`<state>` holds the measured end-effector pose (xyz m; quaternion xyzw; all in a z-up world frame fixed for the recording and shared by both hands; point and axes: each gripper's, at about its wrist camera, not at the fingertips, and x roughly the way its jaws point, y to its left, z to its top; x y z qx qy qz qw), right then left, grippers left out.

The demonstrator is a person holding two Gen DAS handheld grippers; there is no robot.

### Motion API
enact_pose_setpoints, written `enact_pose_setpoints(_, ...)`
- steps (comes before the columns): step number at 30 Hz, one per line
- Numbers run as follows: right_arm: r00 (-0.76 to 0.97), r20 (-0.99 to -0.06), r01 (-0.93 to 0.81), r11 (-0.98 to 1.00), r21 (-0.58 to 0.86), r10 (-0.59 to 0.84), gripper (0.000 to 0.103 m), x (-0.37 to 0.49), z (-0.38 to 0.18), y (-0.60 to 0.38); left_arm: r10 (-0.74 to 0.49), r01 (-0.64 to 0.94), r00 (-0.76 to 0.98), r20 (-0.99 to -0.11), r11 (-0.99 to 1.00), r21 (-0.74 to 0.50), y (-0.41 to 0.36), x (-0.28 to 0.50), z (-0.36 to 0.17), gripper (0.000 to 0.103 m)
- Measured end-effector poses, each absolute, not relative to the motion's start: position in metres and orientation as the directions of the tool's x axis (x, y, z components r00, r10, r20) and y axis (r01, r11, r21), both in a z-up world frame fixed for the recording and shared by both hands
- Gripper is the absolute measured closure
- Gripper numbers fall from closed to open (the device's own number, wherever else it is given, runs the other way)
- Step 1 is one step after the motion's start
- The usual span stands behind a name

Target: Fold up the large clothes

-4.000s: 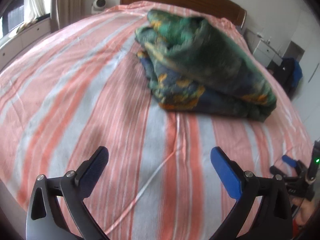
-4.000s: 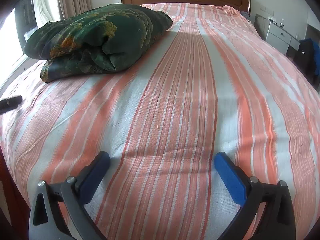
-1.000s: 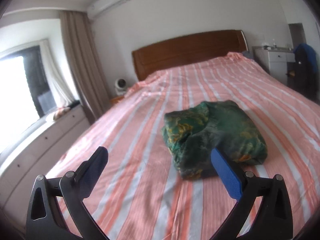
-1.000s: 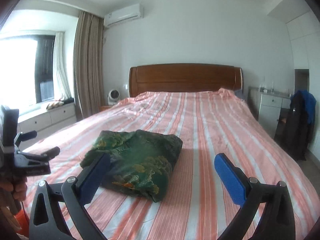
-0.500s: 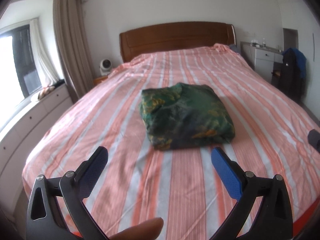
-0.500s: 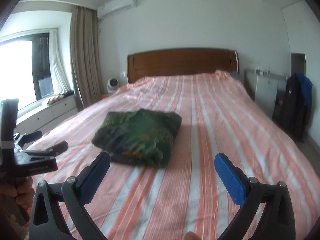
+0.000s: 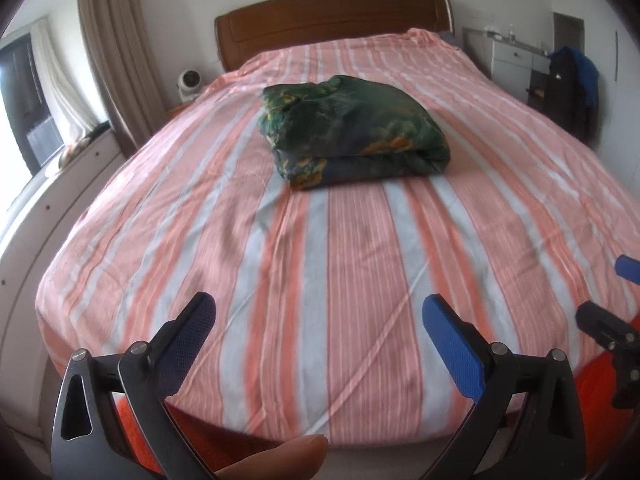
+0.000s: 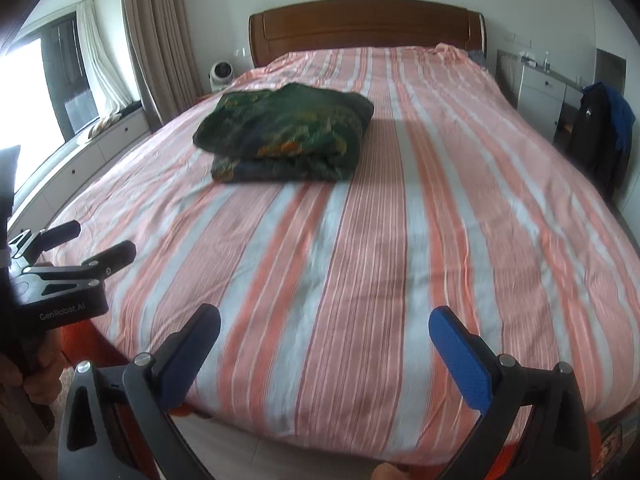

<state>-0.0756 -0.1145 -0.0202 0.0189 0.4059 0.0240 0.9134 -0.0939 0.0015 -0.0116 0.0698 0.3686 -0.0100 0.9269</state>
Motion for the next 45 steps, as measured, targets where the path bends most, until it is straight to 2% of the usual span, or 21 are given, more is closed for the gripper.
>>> enact_pose_setpoints(6,0.647,-0.763,-0.042,0.999,-0.014,0.016,0.0,-0.092,-0.013,-0.107,-0.014,0.072,0.738,-0.674,0.996,0.058,0.009,-0.105,0.009,0.0)
enact_pose_setpoints(14,0.713,-0.699,-0.006,0.996,-0.091,-0.059,0.0,-0.088,0.037,-0.093,-0.015,0.063,0.793,-0.609,0.996,0.058,0.009,-0.106,0.039,0.0)
enact_pose_setpoints(32,0.701,-0.705,0.011,0.99,-0.143,-0.109,0.0,-0.086,0.039,-0.078,0.017,0.045,0.766,-0.643,0.996,0.079,0.007,-0.116,0.043,0.0)
enact_pose_setpoints(45,0.704,-0.707,-0.025,0.993,-0.114,-0.063,0.0,-0.097,0.046,-0.073,-0.049,0.08,0.744,-0.666,0.997,0.017,0.001,-0.118,0.043,0.0)
